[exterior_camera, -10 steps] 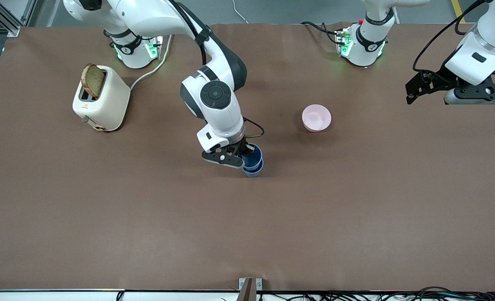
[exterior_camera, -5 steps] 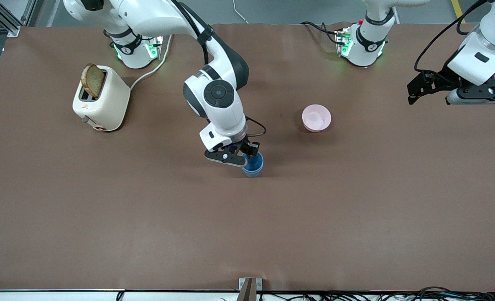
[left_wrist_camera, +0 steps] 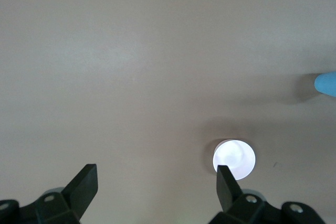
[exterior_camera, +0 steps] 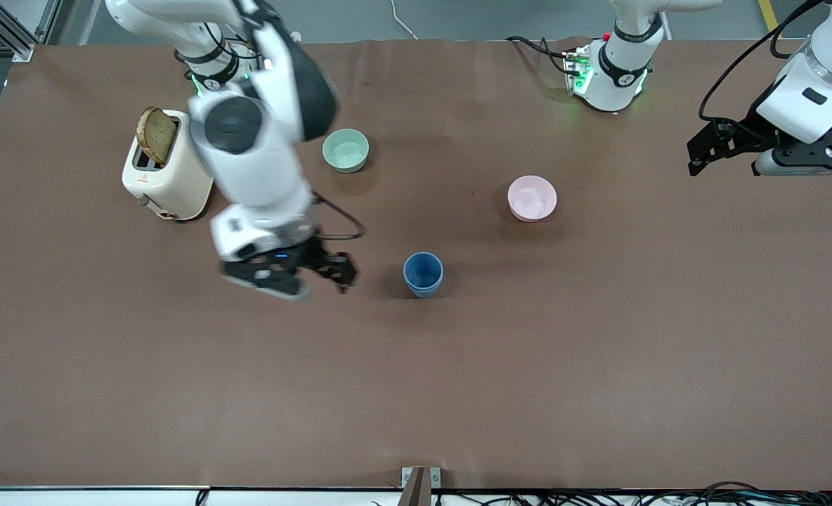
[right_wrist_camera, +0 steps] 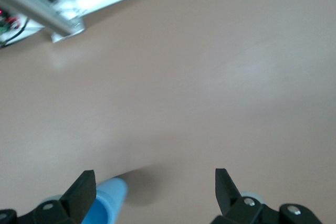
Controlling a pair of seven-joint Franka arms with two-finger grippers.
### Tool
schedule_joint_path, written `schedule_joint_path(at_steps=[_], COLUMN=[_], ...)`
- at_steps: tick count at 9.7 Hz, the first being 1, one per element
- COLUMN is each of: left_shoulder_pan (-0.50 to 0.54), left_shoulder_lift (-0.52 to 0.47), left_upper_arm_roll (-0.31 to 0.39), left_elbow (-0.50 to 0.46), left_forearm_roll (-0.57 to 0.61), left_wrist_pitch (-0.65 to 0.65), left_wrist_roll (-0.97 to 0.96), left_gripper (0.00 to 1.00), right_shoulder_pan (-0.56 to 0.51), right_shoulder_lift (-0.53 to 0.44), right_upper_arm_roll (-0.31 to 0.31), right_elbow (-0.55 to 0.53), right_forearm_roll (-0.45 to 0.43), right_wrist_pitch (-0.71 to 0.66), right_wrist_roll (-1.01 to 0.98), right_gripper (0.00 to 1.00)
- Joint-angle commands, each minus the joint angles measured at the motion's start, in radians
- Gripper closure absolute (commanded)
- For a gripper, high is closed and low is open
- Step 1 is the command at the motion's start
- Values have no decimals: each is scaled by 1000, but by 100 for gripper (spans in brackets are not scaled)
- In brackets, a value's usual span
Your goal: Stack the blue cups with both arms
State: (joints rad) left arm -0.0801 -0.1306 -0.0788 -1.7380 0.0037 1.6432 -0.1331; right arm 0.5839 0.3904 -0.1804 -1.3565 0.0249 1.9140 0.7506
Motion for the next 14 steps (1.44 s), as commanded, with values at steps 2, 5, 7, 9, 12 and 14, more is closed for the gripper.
schedule_joint_path(at_steps=[2,5,7,9,12,14], left_shoulder_pan=[3,3,3,3,9,34], left_shoulder_lift=[14,14,14,14,16,34], left_upper_arm_roll=[1,1,1,2,7,7], left_elbow=[-12,-11,-6,-6,8,49], left_forearm_roll=[-8,-7,-8,-7,1,2], left_wrist_pitch=[-2,-2,-2,-5,-11,-61], left_wrist_roll=[20,20,20,20,35,36], left_gripper=[0,0,0,0,0,0], right_shoulder_pan=[-180,-361,-468,-586,-719,-701], right_shoulder_lift=[-164,-234,-272,-310,-349,-343], right_upper_arm_roll=[18,16,16,68,191,188], right_elbow=[-131,-144,-138,-138,-141,-107], right_forearm_roll=[-2,-2,-3,-11,-13,-19], right_wrist_pitch=[-98,-214,-281,-354,-386,-389], right_wrist_roll=[-194,-391,-558,-652,-677,-712], right_gripper=[0,0,0,0,0,0])
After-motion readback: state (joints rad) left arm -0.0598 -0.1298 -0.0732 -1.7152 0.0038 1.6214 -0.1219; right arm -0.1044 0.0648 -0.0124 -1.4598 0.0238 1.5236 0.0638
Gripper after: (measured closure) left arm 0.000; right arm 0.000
